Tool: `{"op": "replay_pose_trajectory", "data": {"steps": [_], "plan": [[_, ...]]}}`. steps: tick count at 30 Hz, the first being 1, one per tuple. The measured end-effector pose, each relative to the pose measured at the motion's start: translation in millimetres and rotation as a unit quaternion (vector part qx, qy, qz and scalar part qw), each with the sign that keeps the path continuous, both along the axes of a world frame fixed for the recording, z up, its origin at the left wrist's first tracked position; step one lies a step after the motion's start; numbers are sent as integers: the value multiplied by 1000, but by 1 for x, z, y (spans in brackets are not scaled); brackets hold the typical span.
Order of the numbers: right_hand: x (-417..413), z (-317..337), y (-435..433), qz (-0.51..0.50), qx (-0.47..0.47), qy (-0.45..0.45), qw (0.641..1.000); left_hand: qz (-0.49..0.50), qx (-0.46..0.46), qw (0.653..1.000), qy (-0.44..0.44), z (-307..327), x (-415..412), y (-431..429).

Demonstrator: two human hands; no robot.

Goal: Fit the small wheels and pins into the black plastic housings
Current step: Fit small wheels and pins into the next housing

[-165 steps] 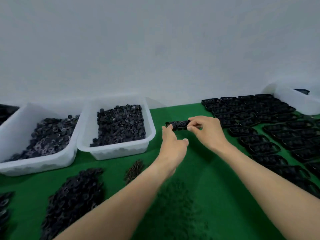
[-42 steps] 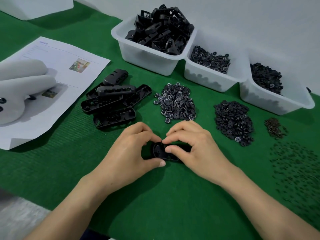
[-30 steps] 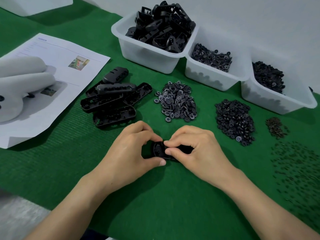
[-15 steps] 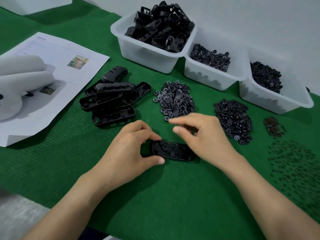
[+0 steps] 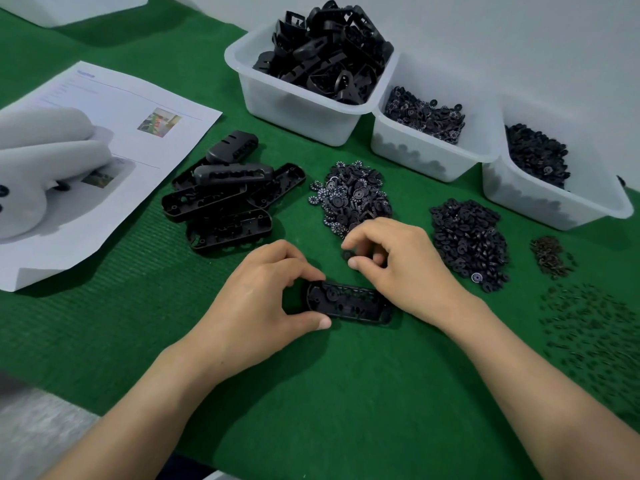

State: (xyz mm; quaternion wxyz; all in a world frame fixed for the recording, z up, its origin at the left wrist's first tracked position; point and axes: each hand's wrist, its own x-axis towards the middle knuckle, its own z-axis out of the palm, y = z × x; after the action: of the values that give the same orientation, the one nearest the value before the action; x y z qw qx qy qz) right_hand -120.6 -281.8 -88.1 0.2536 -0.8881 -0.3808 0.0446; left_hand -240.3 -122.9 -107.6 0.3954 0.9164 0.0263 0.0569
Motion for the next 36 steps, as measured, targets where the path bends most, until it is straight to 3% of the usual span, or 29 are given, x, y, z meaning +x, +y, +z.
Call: {"op": "replay_pose_trajectory", "data": {"steps": [10, 15, 27, 36], "plan": [[0, -1, 1, -30, 16, 5, 999, 2, -2, 1000, 0, 0, 0, -1], [-14, 9, -15, 63, 35, 26, 997, 4, -1, 1000, -3, 0, 1, -1], [-28, 12, -23, 121, 5, -88, 989, 6, 2, 1000, -2, 0, 1, -2], [-25, 15, -22, 135, -35, -105, 985, 0, 9, 1000, -4, 0, 1, -1]]}}
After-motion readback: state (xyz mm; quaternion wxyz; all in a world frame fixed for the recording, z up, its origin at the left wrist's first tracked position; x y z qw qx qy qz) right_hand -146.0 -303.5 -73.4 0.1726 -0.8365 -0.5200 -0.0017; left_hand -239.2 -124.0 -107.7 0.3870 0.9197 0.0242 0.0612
